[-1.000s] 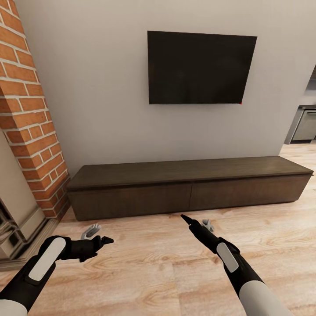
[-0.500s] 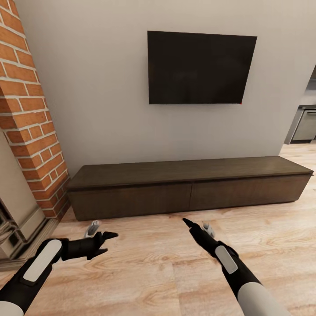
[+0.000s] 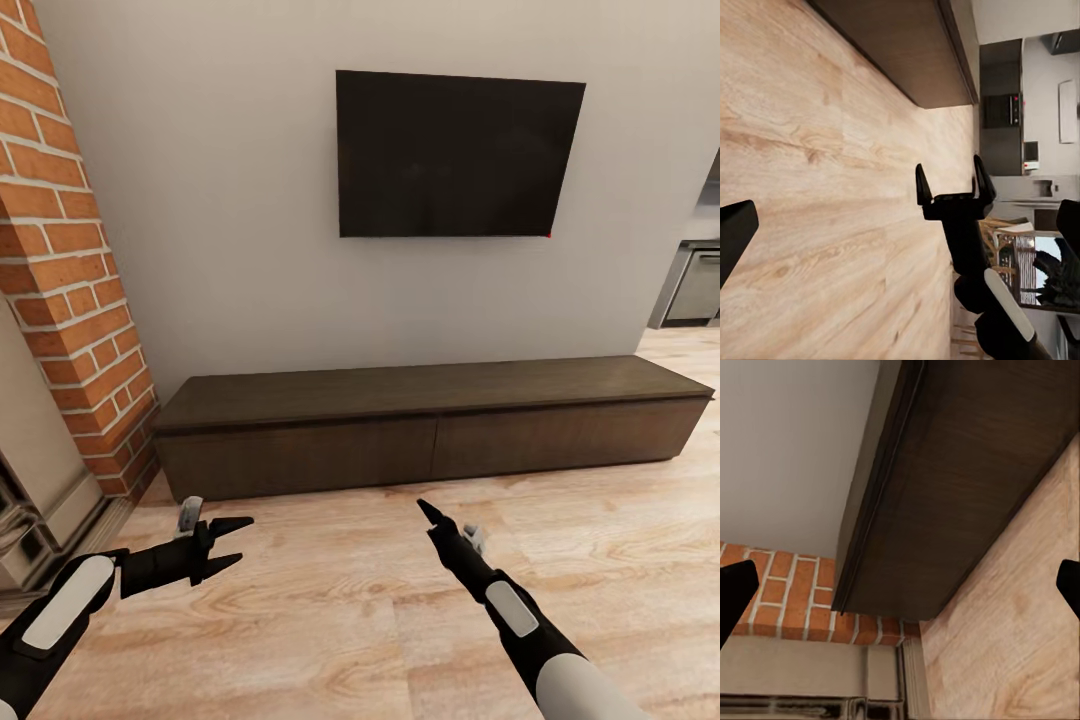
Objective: Place each of the two pumpkins and all three candles from the living room inside a cabinet in the living room (use any cabinet), then make sure every cabinet is closed, and position the cauldron so it is next to a table in the living room.
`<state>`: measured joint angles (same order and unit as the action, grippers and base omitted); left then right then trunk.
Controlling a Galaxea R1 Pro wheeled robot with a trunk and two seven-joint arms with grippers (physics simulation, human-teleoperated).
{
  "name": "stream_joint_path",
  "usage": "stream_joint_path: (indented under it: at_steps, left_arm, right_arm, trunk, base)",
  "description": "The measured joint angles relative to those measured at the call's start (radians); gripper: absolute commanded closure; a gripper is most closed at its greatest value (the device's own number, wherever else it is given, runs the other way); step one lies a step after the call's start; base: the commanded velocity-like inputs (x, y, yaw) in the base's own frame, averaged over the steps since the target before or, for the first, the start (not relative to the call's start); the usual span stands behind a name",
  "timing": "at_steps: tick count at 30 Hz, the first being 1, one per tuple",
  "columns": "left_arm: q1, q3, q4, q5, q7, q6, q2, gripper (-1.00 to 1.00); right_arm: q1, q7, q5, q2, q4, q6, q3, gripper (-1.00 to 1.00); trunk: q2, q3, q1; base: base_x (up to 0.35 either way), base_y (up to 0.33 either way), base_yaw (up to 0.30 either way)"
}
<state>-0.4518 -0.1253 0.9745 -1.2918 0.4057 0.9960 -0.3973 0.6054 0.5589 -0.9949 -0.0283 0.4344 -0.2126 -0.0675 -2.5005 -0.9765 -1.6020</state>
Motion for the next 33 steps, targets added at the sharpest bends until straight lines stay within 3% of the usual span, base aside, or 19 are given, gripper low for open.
stream_joint_path:
  at_steps: [4, 12, 17, 33]
  left_arm:
    - [0.000, 0.000, -0.001, -0.002, 0.002, 0.000, -0.001, -1.00]
    - [-0.001, 0.000, -0.001, -0.006, 0.003, 0.001, -0.002, -1.00]
    - [-0.002, 0.000, -0.001, -0.007, 0.003, 0.001, -0.002, -1.00]
    - [-0.002, 0.000, -0.012, -0.007, 0.003, 0.001, -0.001, -1.00]
  right_arm:
    - [0.000, -0.060, -0.010, -0.009, 0.000, 0.028, -0.001, -1.00]
    - [0.000, -0.065, -0.034, -0.012, 0.000, 0.014, -0.001, -1.00]
    - [0.000, -0.065, -0.072, -0.012, 0.000, 0.016, 0.004, -1.00]
    - [0.000, -0.049, -0.079, -0.012, 0.000, 0.020, 0.000, -1.00]
  trunk:
    - [0.000, 0.000, 0.000]
    - [0.000, 0.000, 0.000]
    - [0.000, 0.000, 0.000]
    - [0.000, 0.000, 0.001]
  base:
    - [0.000, 0.000, 0.000]
    - [0.038, 0.025, 0.000]
    - [0.245, 0.146, 0.000]
    - [0.319, 0.038, 0.000]
